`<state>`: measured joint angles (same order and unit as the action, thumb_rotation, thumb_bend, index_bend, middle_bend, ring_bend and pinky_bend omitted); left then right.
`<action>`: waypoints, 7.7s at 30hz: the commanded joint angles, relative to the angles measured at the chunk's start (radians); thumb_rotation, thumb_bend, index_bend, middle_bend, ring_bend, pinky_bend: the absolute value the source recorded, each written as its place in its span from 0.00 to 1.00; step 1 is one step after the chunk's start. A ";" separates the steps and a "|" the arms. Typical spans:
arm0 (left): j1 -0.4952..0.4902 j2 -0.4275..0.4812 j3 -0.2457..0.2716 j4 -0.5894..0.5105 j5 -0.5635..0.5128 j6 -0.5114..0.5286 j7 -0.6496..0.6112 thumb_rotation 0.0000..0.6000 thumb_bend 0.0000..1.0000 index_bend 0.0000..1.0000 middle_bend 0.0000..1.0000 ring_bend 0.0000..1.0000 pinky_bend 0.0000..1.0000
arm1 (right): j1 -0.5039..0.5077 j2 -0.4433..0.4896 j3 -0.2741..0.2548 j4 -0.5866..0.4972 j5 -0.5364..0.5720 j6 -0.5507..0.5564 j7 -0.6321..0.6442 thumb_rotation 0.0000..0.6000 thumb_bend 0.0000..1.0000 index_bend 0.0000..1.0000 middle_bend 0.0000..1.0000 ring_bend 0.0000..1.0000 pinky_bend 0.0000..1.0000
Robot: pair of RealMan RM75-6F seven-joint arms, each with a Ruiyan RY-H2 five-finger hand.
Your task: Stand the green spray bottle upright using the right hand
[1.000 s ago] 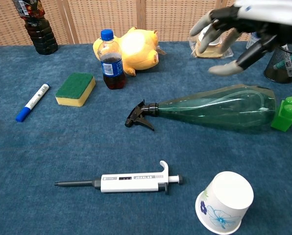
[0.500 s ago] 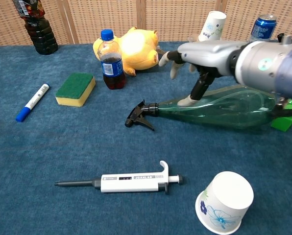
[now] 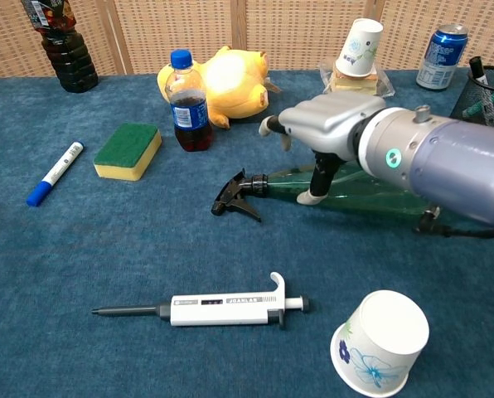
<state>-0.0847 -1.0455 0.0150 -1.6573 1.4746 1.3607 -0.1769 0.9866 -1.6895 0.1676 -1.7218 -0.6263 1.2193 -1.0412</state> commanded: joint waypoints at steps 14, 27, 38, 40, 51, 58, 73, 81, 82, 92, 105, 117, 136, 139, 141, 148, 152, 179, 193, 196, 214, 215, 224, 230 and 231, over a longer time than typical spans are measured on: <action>-0.001 -0.013 0.004 0.033 -0.003 -0.009 -0.033 1.00 0.33 0.33 0.33 0.26 0.24 | 0.038 -0.070 -0.060 0.131 0.049 0.040 -0.163 1.00 0.30 0.25 0.31 0.18 0.24; 0.002 -0.018 0.007 0.051 0.000 -0.009 -0.070 1.00 0.33 0.33 0.33 0.26 0.23 | 0.016 -0.077 -0.078 0.213 -0.060 0.001 -0.091 1.00 0.35 0.68 0.66 0.56 0.59; -0.002 -0.013 0.003 0.032 0.004 -0.003 -0.054 1.00 0.33 0.32 0.34 0.26 0.23 | -0.080 0.037 0.034 0.165 -0.315 0.017 0.360 1.00 0.33 0.70 0.67 0.56 0.59; -0.003 -0.008 0.002 0.021 0.005 -0.002 -0.045 1.00 0.33 0.32 0.34 0.26 0.23 | -0.109 0.063 0.082 0.148 -0.341 0.025 0.492 1.00 0.33 0.70 0.67 0.56 0.59; -0.001 0.023 0.004 -0.053 0.005 0.008 0.018 1.00 0.33 0.32 0.34 0.26 0.24 | -0.235 0.148 0.301 0.107 -0.293 -0.018 1.054 1.00 0.33 0.70 0.67 0.56 0.59; 0.001 0.050 0.005 -0.116 -0.001 0.014 0.079 1.00 0.33 0.32 0.34 0.26 0.24 | -0.319 0.126 0.376 0.162 -0.272 -0.083 1.421 1.00 0.32 0.70 0.67 0.56 0.59; -0.004 0.087 0.003 -0.176 -0.013 0.010 0.148 1.00 0.33 0.32 0.34 0.26 0.24 | -0.318 -0.075 0.311 0.468 -0.513 0.010 1.649 1.00 0.30 0.68 0.66 0.54 0.55; -0.006 0.096 0.005 -0.191 -0.010 0.008 0.163 1.00 0.33 0.32 0.34 0.26 0.24 | -0.298 -0.200 0.262 0.675 -0.633 0.107 1.708 1.00 0.27 0.67 0.66 0.53 0.55; -0.006 0.097 0.005 -0.192 -0.009 0.008 0.164 1.00 0.33 0.32 0.34 0.26 0.24 | -0.295 -0.211 0.260 0.695 -0.638 0.111 1.713 1.00 0.26 0.67 0.66 0.53 0.55; -0.004 0.110 0.007 -0.209 0.000 0.015 0.173 1.00 0.33 0.31 0.34 0.26 0.23 | -0.285 -0.319 0.232 0.918 -0.699 0.185 1.768 1.00 0.24 0.67 0.65 0.52 0.55; -0.011 0.114 0.009 -0.231 0.010 0.010 0.194 1.00 0.33 0.32 0.34 0.26 0.23 | -0.303 -0.392 0.216 1.087 -0.702 0.190 1.853 1.00 0.22 0.67 0.64 0.51 0.54; -0.011 0.114 0.014 -0.246 0.021 0.013 0.207 1.00 0.33 0.31 0.34 0.26 0.23 | -0.333 -0.394 0.192 1.122 -0.725 0.223 1.887 1.00 0.22 0.66 0.62 0.48 0.52; -0.009 0.108 0.019 -0.229 0.029 0.015 0.189 1.00 0.33 0.32 0.33 0.26 0.23 | -0.347 -0.336 0.154 1.037 -0.766 0.217 1.837 1.00 0.22 0.59 0.58 0.43 0.47; -0.010 0.106 0.019 -0.226 0.028 0.013 0.186 1.00 0.33 0.31 0.33 0.26 0.23 | -0.346 -0.328 0.147 1.028 -0.774 0.215 1.827 1.00 0.23 0.56 0.56 0.42 0.46; -0.010 0.105 0.019 -0.225 0.029 0.012 0.184 1.00 0.33 0.31 0.33 0.26 0.23 | -0.345 -0.321 0.144 1.021 -0.778 0.209 1.822 1.00 0.23 0.54 0.55 0.41 0.46; -0.011 0.102 0.020 -0.219 0.027 0.009 0.181 1.00 0.33 0.31 0.33 0.26 0.23 | -0.341 -0.298 0.145 0.991 -0.778 0.187 1.815 1.00 0.24 0.48 0.50 0.37 0.44; -0.013 0.100 0.019 -0.217 0.026 0.007 0.180 1.00 0.33 0.31 0.33 0.26 0.23 | -0.342 -0.291 0.146 0.981 -0.775 0.178 1.812 1.00 0.24 0.45 0.49 0.36 0.43; -0.019 0.099 0.018 -0.220 0.027 0.003 0.180 1.00 0.33 0.31 0.33 0.26 0.23 | -0.345 -0.244 0.148 0.922 -0.768 0.133 1.809 0.87 0.11 0.23 0.42 0.27 0.33; -0.018 0.099 0.019 -0.217 0.032 0.007 0.174 1.00 0.33 0.31 0.33 0.26 0.23 | -0.346 -0.217 0.150 0.880 -0.761 0.109 1.792 0.52 0.04 0.18 0.39 0.23 0.27; -0.018 0.099 0.019 -0.217 0.032 0.007 0.174 1.00 0.33 0.31 0.33 0.26 0.23 | -0.347 -0.213 0.148 0.875 -0.763 0.107 1.789 0.49 0.04 0.18 0.39 0.23 0.26; -0.021 0.099 0.016 -0.224 0.040 0.013 0.179 1.00 0.33 0.30 0.33 0.26 0.23 | -0.362 -0.190 0.153 0.863 -0.756 0.112 1.799 0.44 0.04 0.16 0.38 0.22 0.24; -0.022 0.099 0.015 -0.225 0.041 0.013 0.180 1.00 0.33 0.30 0.33 0.25 0.23 | -0.364 -0.188 0.154 0.863 -0.755 0.113 1.800 0.44 0.04 0.16 0.38 0.22 0.24; -0.025 0.101 0.014 -0.236 0.045 0.012 0.191 1.00 0.33 0.30 0.33 0.25 0.23 | -0.395 -0.158 0.150 0.864 -0.748 0.122 1.809 0.45 0.05 0.16 0.38 0.22 0.24; -0.029 0.100 0.013 -0.245 0.050 0.012 0.201 1.00 0.33 0.30 0.33 0.25 0.23 | -0.436 -0.125 0.137 0.868 -0.747 0.138 1.827 0.45 0.05 0.16 0.38 0.22 0.24; -0.030 0.100 0.013 -0.247 0.051 0.011 0.202 1.00 0.33 0.30 0.33 0.25 0.23 | -0.444 -0.119 0.134 0.867 -0.746 0.140 1.830 0.45 0.05 0.16 0.38 0.22 0.24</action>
<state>-0.1143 -0.9453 0.0280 -1.9030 1.5250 1.3721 0.0246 0.5499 -1.8149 0.3055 -0.8546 -1.3731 1.3556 0.7844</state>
